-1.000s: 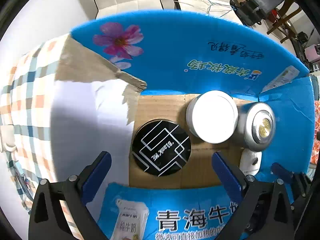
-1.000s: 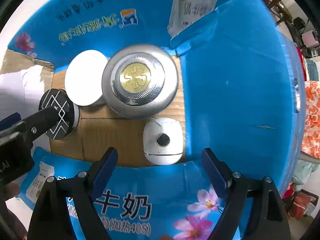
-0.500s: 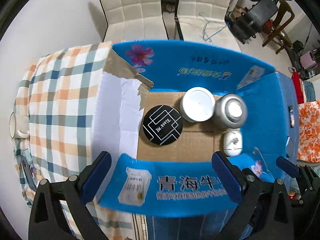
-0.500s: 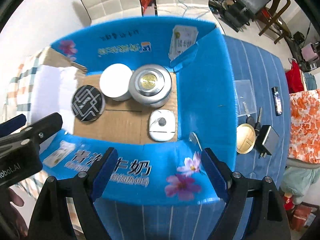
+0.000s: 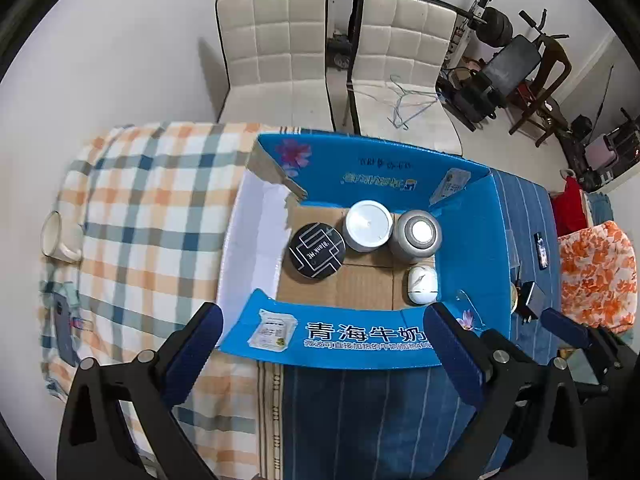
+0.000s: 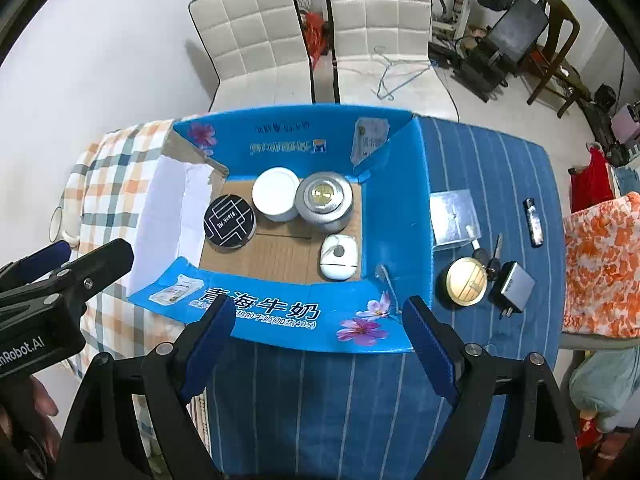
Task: Organize rigid objects
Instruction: 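Raise both tools out of the blue box, then grasp the grey charger with the right tool while the left tool moves to the gold tin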
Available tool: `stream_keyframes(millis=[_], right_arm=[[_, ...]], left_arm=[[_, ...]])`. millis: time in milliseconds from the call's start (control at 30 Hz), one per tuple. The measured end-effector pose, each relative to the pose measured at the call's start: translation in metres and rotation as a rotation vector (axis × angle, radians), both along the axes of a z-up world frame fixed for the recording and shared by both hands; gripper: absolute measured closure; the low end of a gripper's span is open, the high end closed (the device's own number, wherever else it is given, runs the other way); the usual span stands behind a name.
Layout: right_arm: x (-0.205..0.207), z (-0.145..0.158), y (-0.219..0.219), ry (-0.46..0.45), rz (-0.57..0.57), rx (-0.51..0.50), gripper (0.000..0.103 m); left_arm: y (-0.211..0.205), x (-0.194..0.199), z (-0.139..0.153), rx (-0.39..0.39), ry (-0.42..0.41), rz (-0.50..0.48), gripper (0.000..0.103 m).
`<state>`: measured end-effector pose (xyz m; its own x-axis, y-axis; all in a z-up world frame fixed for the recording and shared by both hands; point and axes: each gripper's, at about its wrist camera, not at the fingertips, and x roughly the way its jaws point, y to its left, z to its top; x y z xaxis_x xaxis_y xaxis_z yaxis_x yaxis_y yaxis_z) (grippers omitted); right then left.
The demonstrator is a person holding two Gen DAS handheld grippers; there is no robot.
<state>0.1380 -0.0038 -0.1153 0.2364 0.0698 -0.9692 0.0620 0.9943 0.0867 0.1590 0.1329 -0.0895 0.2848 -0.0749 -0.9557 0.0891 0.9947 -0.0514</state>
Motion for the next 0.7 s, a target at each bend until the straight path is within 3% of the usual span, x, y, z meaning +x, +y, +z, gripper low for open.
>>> stream_keyframes(millis=[233,433,567,700], right_arm=[[-0.013,0.011,-0.033,-0.017,-0.039,0.042,0.015],[-0.042,0.003,-0.116,-0.006,-0.168,-0.009,0.015],[-0.062,-0.019,-0.195,0.016,-0.330,-0.060,0.015],[-0.056,-0.077,-0.269,0.084,-0.494,-0.029,0.015]], left_arm=[[-0.034,-0.008,0.011,-0.014,-0.016,-0.056,0.000],[-0.103,-0.009,0.004,-0.052,0.002,-0.141,0.000],[-0.166,-0.009,-0.014,-0.070,0.018,-0.214,0.000],[-0.220,-0.004,-0.051,-0.014,0.046,-0.260,0.000]])
